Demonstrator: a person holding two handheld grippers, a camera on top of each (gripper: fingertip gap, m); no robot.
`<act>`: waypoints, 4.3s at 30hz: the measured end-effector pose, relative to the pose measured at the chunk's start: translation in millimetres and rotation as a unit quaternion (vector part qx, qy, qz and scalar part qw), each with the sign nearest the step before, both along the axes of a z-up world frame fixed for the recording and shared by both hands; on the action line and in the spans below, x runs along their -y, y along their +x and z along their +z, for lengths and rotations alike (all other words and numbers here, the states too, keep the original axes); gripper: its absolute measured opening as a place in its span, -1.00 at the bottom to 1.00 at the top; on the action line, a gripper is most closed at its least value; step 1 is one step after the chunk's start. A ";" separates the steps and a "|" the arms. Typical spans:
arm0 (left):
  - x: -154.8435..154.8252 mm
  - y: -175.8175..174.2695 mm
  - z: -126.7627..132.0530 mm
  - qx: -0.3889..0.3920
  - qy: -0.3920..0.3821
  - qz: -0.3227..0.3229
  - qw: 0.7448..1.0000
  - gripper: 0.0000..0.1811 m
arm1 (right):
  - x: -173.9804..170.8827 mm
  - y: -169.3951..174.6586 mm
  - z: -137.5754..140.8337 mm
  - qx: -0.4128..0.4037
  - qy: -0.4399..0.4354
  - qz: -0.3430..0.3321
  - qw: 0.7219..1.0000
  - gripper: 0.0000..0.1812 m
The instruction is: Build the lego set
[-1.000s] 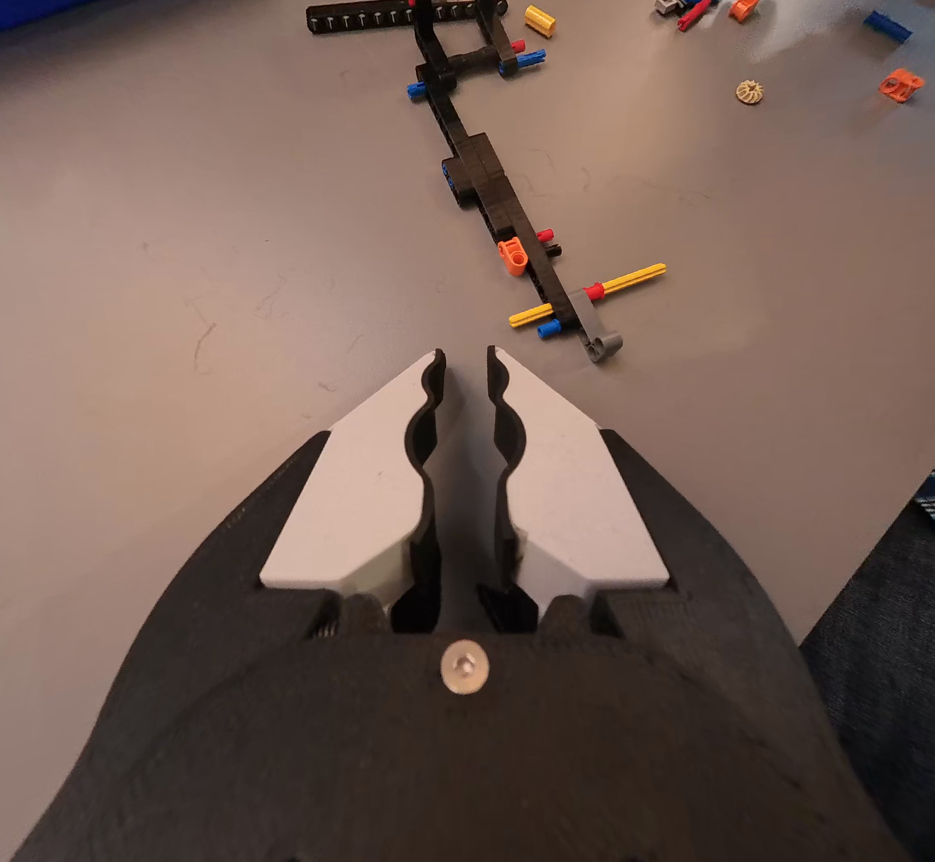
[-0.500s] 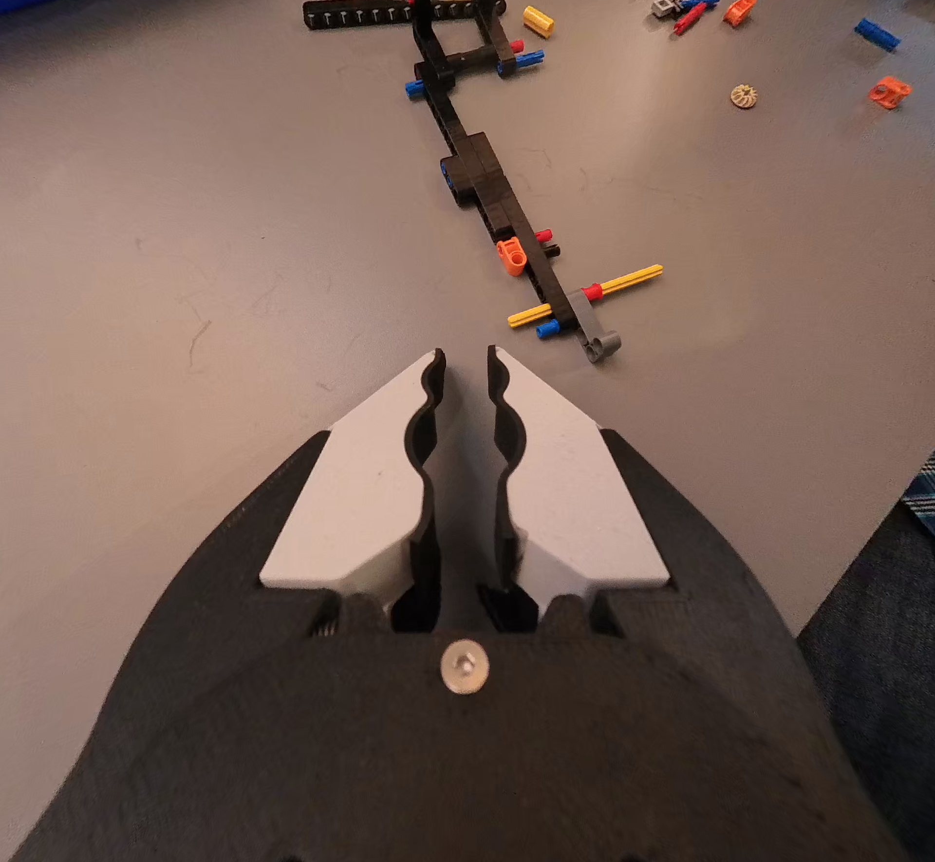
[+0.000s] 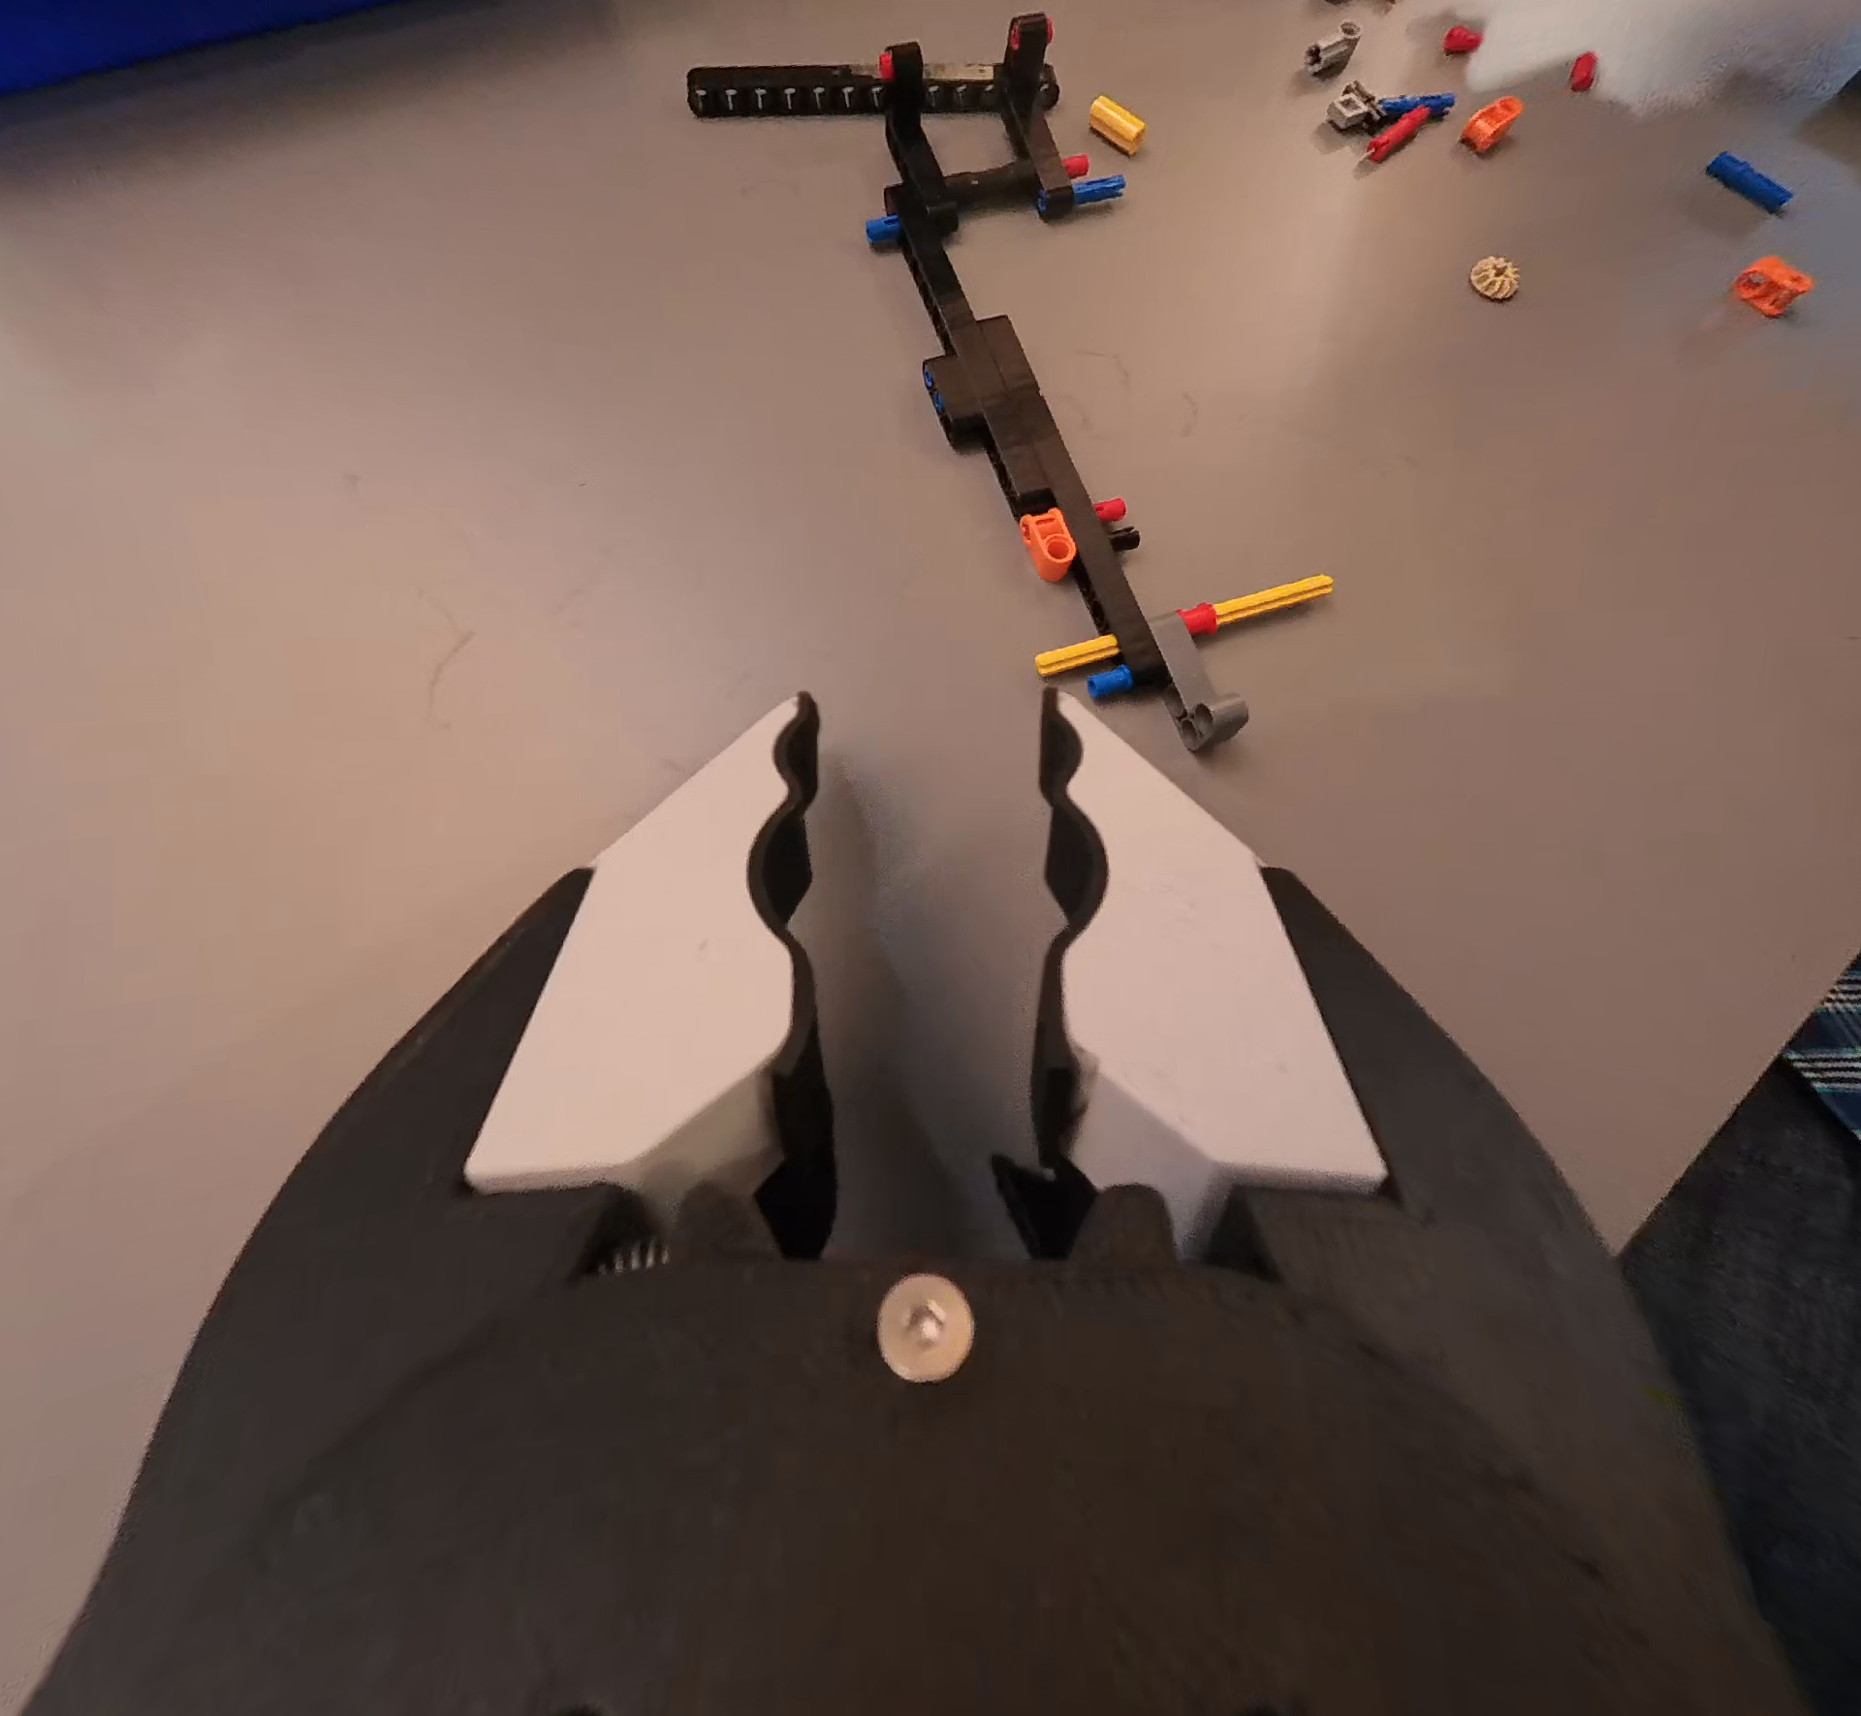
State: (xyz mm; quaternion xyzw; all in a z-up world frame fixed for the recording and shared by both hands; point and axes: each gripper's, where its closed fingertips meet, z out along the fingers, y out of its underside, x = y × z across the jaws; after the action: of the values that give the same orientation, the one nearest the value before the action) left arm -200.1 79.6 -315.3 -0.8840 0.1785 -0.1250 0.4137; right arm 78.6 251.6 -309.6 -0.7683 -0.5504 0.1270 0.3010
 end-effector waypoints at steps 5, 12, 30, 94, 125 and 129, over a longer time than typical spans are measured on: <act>8.5 8.0 1.6 0.019 -0.005 -0.006 1.000 -0.44 | 18.0 -19.6 23.2 -0.020 0.009 0.026 0.999 -0.98; 26.8 26.3 -0.3 0.019 -0.014 -0.026 0.999 -0.49 | 67.4 -67.7 38.9 -0.047 -0.010 0.098 0.994 -0.98; 34.5 44.4 -3.2 0.024 -0.029 -0.039 0.999 -0.56 | 165.7 -140.8 19.7 -0.064 -0.062 0.206 0.974 -0.98; 41.4 62.8 -5.8 0.008 -0.030 -0.066 0.997 -0.61 | 200.4 -190.6 -15.5 -0.085 -0.067 0.153 0.982 -0.77; 25.8 55.7 -9.1 -0.006 -0.044 -0.104 0.994 -0.56 | 186.7 -207.7 -11.5 -0.095 -0.045 0.167 0.980 -0.98; 20.8 59.1 -9.2 0.001 -0.047 -0.111 0.993 -0.68 | 185.7 -214.9 -13.6 -0.092 -0.055 0.171 0.979 -0.98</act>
State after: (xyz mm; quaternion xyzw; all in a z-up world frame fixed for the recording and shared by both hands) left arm -141.0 58.8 -324.4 -0.8770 0.2689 -0.1796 0.3552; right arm -136.3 65.9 -323.1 -0.6633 -0.6356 0.2771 0.2816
